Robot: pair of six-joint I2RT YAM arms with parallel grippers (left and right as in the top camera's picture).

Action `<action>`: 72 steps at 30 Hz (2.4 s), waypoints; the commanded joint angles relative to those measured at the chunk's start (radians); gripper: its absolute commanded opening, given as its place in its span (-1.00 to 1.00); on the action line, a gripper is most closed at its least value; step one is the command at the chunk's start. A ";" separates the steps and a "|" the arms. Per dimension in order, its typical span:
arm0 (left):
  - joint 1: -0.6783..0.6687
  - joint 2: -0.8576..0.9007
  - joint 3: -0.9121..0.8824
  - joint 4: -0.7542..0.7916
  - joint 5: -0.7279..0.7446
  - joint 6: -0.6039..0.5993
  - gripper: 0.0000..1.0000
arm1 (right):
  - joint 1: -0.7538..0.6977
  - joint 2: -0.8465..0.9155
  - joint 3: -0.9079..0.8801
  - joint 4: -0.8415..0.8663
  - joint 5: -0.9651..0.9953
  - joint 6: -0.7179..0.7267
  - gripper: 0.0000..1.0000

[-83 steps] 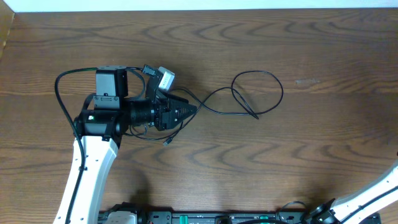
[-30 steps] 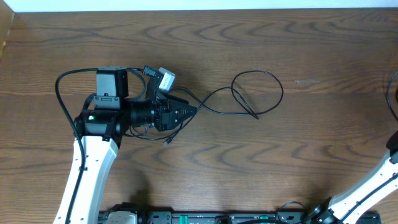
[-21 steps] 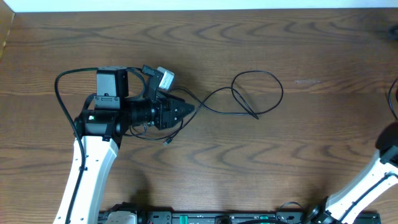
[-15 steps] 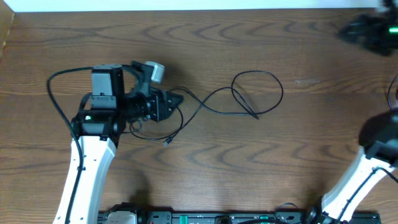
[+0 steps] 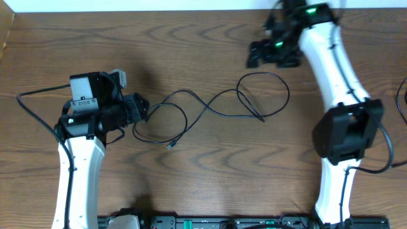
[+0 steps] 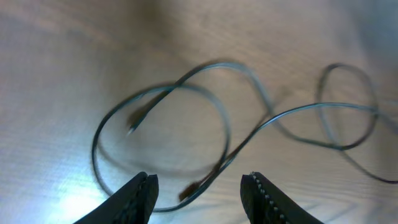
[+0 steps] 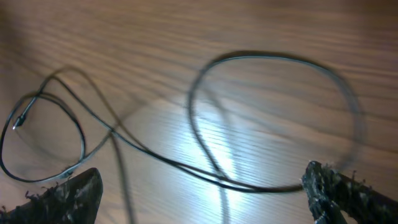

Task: Untangle cables

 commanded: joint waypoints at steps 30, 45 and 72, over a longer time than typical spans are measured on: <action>0.003 0.485 0.002 0.137 -0.291 -0.105 -0.03 | 0.122 -0.015 -0.055 0.057 0.043 0.122 0.98; 0.001 0.530 -0.011 0.119 -0.312 -0.179 -0.04 | 0.121 -0.015 -0.055 0.072 0.043 0.119 0.98; -0.143 0.550 -0.163 0.312 -0.127 -0.224 -0.04 | 0.141 -0.015 -0.262 0.148 0.043 0.235 0.98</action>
